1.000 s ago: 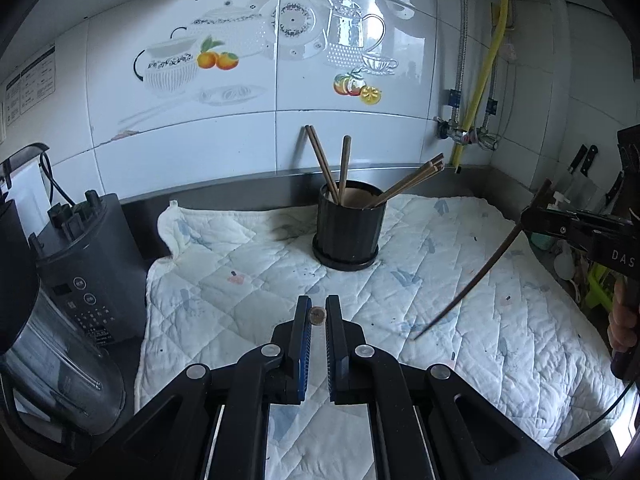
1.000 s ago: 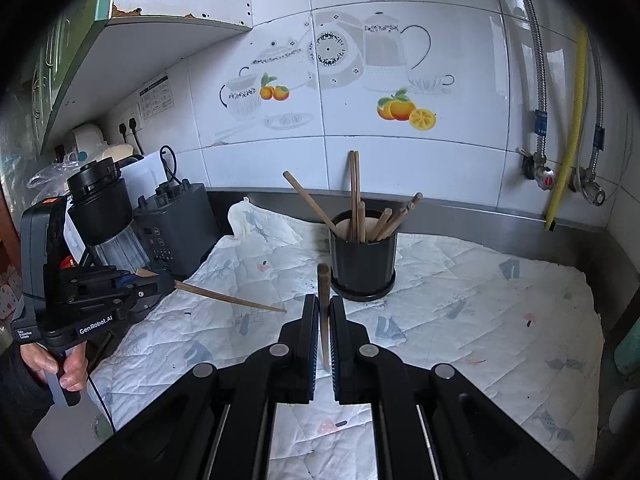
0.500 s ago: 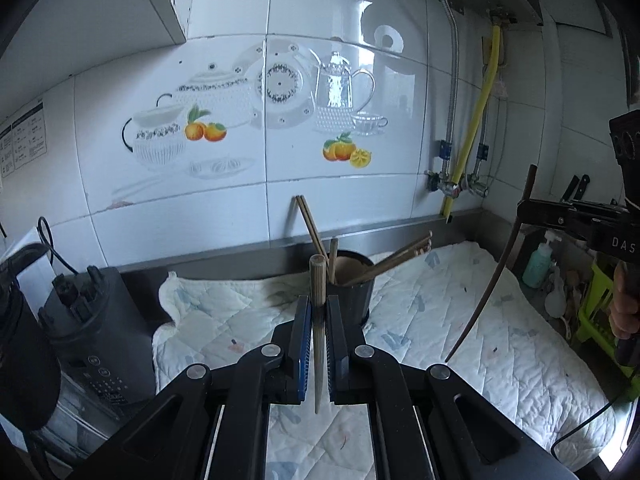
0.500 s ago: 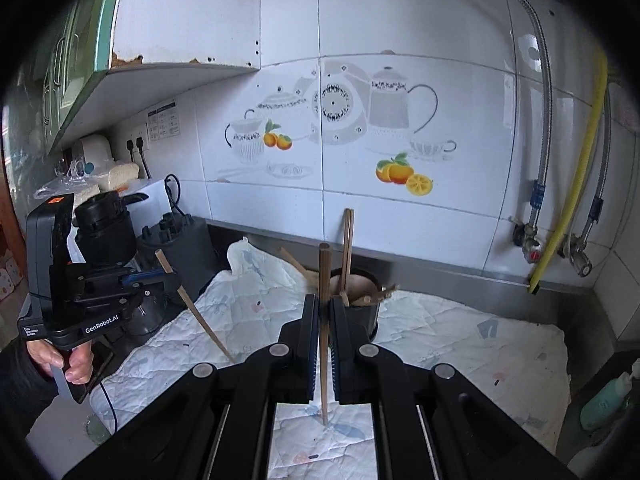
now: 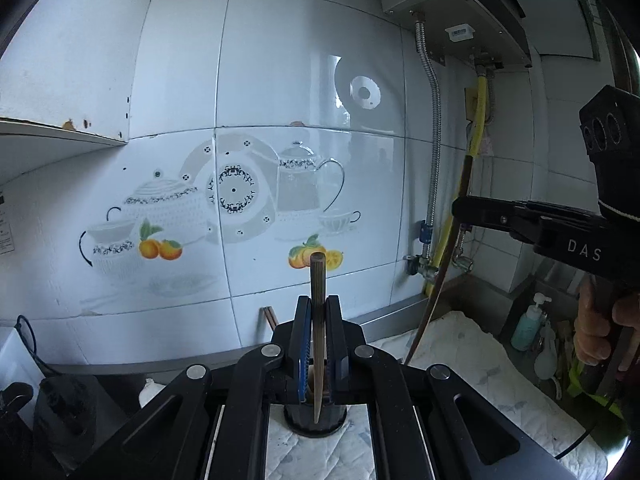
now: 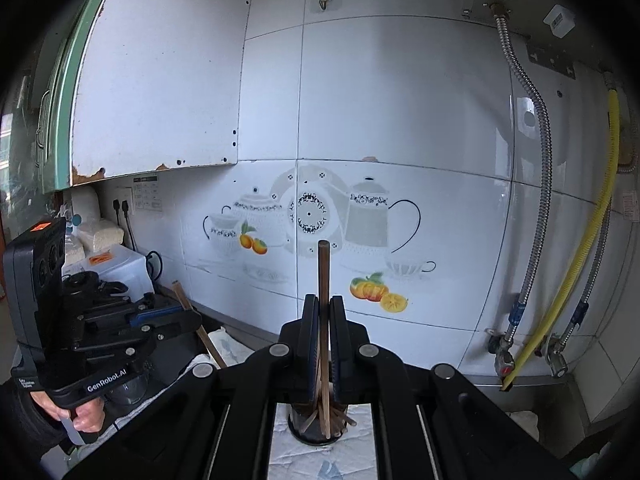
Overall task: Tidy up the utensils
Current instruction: 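Lower both chopsticks into the black holder with both grippers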
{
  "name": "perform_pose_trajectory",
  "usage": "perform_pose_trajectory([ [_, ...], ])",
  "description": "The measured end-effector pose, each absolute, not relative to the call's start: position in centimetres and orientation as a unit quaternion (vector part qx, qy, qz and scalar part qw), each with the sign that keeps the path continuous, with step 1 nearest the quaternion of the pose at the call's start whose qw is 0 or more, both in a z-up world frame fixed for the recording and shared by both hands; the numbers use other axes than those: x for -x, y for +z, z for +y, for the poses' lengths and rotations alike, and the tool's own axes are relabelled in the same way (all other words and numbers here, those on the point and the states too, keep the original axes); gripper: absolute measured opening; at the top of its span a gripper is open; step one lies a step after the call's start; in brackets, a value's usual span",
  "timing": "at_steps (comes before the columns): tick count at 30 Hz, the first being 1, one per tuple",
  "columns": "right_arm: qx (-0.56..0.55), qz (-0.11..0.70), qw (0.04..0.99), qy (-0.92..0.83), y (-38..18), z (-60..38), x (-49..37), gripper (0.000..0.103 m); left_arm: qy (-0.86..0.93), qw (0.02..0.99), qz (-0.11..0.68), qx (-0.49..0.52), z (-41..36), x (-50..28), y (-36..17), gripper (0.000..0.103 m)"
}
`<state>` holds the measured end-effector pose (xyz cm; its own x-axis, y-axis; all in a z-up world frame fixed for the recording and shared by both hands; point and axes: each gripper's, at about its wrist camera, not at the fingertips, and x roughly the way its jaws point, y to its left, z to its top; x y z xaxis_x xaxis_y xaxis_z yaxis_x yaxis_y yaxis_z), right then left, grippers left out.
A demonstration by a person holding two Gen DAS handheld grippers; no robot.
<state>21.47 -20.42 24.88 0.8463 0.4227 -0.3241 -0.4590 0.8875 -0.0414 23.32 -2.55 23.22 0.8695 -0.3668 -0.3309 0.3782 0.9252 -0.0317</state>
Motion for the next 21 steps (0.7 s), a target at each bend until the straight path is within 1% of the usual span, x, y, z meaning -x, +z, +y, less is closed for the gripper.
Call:
perform_pose_trajectory([
  [7,0.046,0.162,0.958,0.232,23.3,-19.8,-25.8,0.008,-0.177,0.97,0.168,-0.014,-4.2,-28.8,22.1,0.006],
  [13,0.027,0.179,0.954,0.241,20.8,-19.4,-28.9,0.008,-0.172,0.967,0.187,0.007,-4.2,-32.3,19.5,0.006],
  [21,0.012,0.208,0.948,0.242,17.5,-19.0,-31.5,0.008,-0.161,0.961,0.225,0.003,-4.4,-35.2,16.0,0.006],
])
